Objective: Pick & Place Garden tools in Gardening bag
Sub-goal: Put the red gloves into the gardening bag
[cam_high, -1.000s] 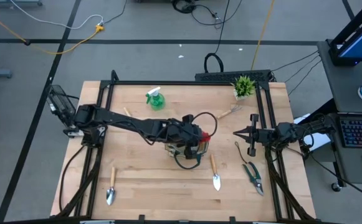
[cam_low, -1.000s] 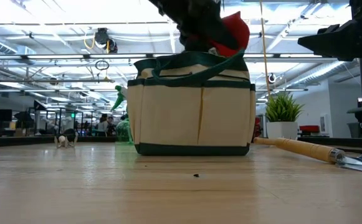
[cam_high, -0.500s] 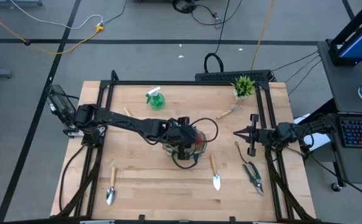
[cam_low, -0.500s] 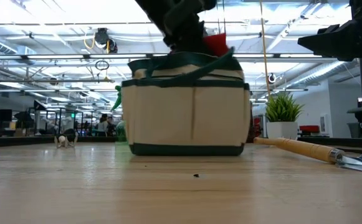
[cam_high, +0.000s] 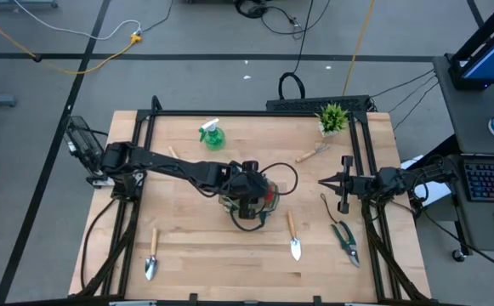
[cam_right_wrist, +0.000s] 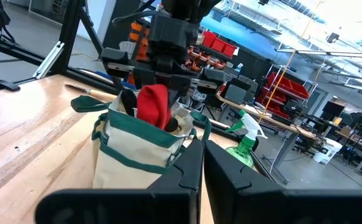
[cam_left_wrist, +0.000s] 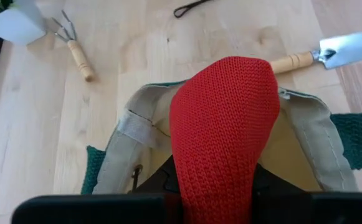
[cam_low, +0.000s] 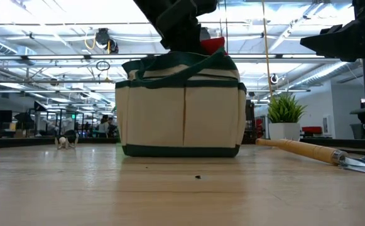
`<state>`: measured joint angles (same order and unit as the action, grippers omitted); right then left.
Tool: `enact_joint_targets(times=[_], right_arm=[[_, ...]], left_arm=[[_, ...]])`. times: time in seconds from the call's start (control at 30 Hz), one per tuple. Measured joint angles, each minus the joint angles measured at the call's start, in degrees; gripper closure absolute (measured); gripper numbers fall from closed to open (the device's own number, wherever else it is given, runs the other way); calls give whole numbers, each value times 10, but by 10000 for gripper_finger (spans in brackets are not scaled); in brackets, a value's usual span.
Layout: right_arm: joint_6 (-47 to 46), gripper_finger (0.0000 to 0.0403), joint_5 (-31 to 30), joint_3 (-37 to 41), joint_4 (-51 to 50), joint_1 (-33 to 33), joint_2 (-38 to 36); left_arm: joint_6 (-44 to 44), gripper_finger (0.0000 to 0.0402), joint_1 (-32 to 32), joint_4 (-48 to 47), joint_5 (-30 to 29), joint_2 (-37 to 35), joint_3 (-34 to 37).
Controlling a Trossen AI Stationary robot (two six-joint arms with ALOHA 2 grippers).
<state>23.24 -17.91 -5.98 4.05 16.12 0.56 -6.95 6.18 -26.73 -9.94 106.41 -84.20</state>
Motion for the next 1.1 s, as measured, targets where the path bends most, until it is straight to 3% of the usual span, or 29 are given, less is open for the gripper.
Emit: enact_joint_targets(times=[0.2,0.9,1.1], right_arm=[[0,394,0,0,0,0,0],[0,394,0,0,0,0,0],[0,394,0,0,0,0,0]], left_arm=[[-3,322,-1,-3,0,0,0],[-8,311,-1,-3,-6,1,0],[-19,254,-1,-3,-6,1,0]])
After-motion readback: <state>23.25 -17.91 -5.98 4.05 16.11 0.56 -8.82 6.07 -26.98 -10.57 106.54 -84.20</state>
